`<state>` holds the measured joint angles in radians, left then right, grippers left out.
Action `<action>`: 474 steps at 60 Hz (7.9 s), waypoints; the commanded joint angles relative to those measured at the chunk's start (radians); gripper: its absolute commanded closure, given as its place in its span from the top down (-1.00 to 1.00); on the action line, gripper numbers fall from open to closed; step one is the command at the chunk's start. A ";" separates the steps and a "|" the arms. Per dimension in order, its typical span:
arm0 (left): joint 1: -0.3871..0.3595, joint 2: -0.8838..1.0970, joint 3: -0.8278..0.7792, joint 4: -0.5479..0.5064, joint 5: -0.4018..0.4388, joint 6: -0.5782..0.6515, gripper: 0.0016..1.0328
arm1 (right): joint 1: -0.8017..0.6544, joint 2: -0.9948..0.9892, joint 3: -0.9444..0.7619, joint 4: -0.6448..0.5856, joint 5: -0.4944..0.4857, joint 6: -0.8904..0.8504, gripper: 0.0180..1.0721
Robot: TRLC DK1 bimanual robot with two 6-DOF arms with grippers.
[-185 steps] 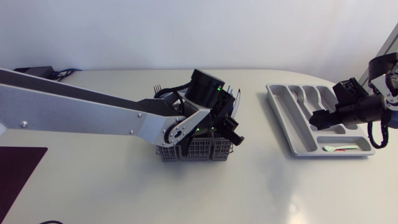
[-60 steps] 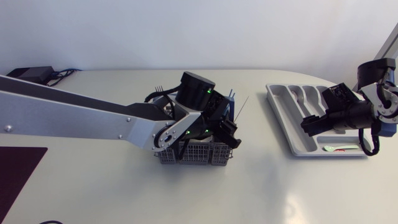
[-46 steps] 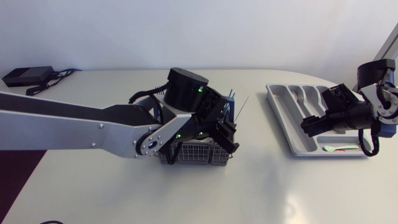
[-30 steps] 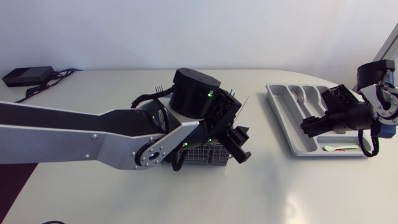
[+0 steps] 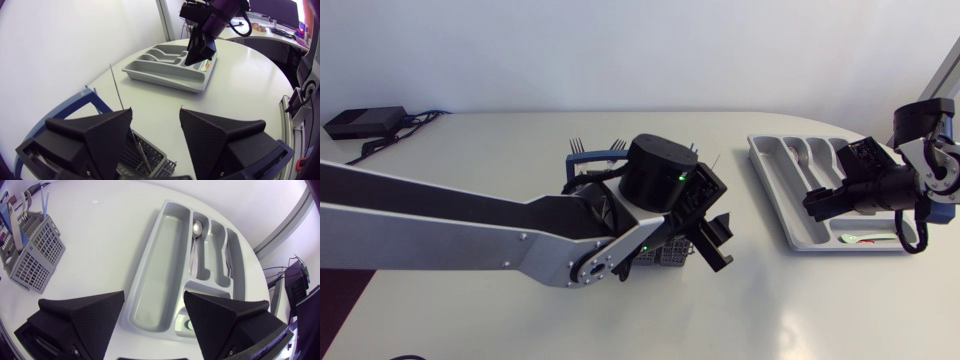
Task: Sort the cutlery from the basket into the organizer compartments.
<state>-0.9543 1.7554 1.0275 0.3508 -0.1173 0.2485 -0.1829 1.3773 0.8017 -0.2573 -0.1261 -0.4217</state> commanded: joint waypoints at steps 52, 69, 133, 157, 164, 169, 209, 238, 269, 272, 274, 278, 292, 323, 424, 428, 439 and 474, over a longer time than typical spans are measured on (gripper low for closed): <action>-0.044 0.207 0.241 0.024 -0.268 0.002 -0.36 | 0.002 0.012 -0.029 0.020 0.008 0.008 0.63; -0.049 0.213 0.263 -0.003 -0.326 -0.002 -0.69 | 0.002 0.011 -0.029 0.021 0.008 0.008 0.63; -0.081 0.162 0.209 0.053 -0.355 0.012 -0.57 | 0.011 0.017 -0.048 0.038 0.017 0.009 0.63; -0.086 0.262 0.336 -0.015 -0.482 0.008 -0.57 | 0.008 0.023 -0.048 0.046 0.017 0.009 0.63; -0.084 0.271 0.345 -0.029 -0.493 0.008 -0.57 | 0.008 0.023 -0.048 0.046 0.017 0.009 0.63; -0.083 0.257 0.322 -0.029 -0.493 0.006 -0.57 | 0.008 0.023 -0.048 0.046 0.017 0.008 0.63; -0.031 0.138 0.157 0.054 -0.259 -0.017 -0.19 | -0.029 0.008 -0.075 0.055 -0.015 -0.031 0.63; -0.044 0.081 0.106 0.109 -0.246 -0.005 -0.16 | -0.026 0.019 -0.090 0.087 -0.023 -0.031 0.63; -0.011 0.145 0.204 0.102 -0.255 0.000 -0.16 | -0.020 0.014 -0.093 0.087 -0.023 -0.022 0.63; -0.006 0.158 0.227 0.088 -0.259 -0.002 -0.16 | -0.020 0.014 -0.093 0.087 -0.021 -0.022 0.63; -0.004 0.167 0.240 0.079 -0.259 -0.003 -0.17 | -0.020 0.016 -0.093 0.087 -0.023 -0.023 0.63; -0.003 0.179 0.256 0.053 -0.259 -0.014 -0.18 | -0.020 0.017 -0.095 0.087 -0.021 -0.023 0.63; -0.003 0.211 0.263 0.011 -0.260 -0.040 -0.39 | -0.020 0.023 -0.102 0.099 -0.021 -0.025 0.63; -0.018 0.230 0.180 -0.021 -0.280 -0.072 -0.54 | -0.015 0.029 -0.114 0.113 -0.021 -0.022 0.63; 0.051 -0.261 0.083 -0.059 -0.013 -0.229 -0.94 | 0.132 -0.294 -0.165 0.023 -0.250 0.001 0.66; 0.063 -0.292 0.092 -0.082 0.016 -0.249 -0.94 | 0.132 -0.334 -0.160 -0.002 -0.303 0.001 0.66; 0.104 -0.324 0.148 -0.162 0.114 -0.325 -0.94 | 0.171 -0.408 -0.136 -0.076 -0.438 0.001 0.66; 0.200 -0.194 0.236 -0.262 0.487 -0.515 -0.94 | 0.398 -0.313 -0.025 -0.080 -0.603 0.120 0.46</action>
<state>-0.7601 1.5463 1.2087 0.0776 0.3431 -0.2276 0.2077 1.0355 0.7445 -0.3447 -0.7120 -0.3393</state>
